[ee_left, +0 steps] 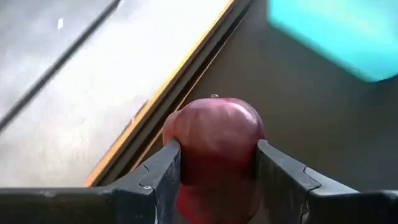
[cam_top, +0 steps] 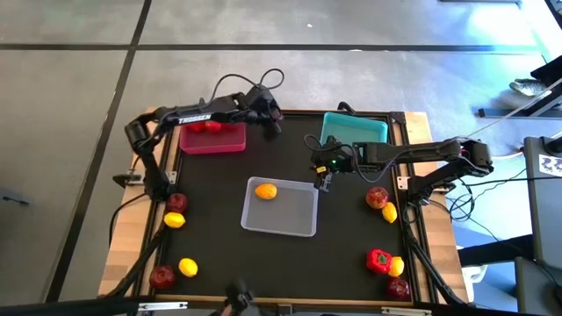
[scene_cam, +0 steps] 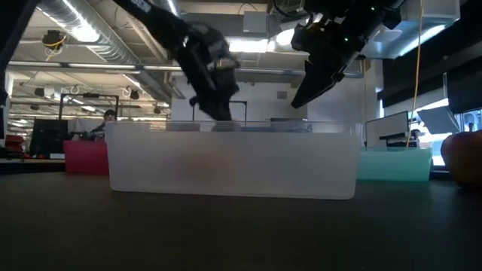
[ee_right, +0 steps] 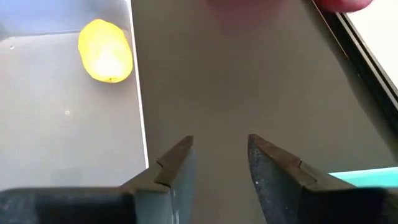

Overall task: Sort produce into baskets
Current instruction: Put the apple into the blue bin

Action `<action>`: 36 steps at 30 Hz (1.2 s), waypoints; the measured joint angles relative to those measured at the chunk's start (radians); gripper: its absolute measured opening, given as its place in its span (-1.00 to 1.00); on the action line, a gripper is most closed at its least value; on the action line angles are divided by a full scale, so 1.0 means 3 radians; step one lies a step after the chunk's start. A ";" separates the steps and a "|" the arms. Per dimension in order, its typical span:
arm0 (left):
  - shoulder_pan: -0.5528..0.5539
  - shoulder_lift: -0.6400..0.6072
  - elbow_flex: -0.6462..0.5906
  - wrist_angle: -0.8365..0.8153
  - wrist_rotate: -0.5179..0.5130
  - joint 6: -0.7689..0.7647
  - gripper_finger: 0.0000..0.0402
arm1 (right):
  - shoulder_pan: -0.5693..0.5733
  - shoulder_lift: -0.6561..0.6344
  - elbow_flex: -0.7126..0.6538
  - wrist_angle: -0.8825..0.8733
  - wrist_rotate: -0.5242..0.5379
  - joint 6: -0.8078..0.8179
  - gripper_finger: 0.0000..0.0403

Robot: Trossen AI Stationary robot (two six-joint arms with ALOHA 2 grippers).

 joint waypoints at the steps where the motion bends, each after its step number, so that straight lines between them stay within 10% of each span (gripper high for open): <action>1: -0.0041 -0.0067 0.0000 -0.0006 0.0000 0.0022 -0.14 | 0.0000 0.0000 0.0000 0.0002 -0.0018 0.0024 -0.22; 13: -0.0725 -0.0723 0.0008 -0.0073 0.0068 0.0549 -0.13 | 0.0003 -0.0003 0.0000 0.0225 -0.0117 0.0150 0.35; 36: -0.1595 -0.0933 0.0014 -0.0042 0.0080 0.1261 -0.13 | 0.0078 -0.0613 0.0004 0.0987 -0.0453 -0.0317 0.31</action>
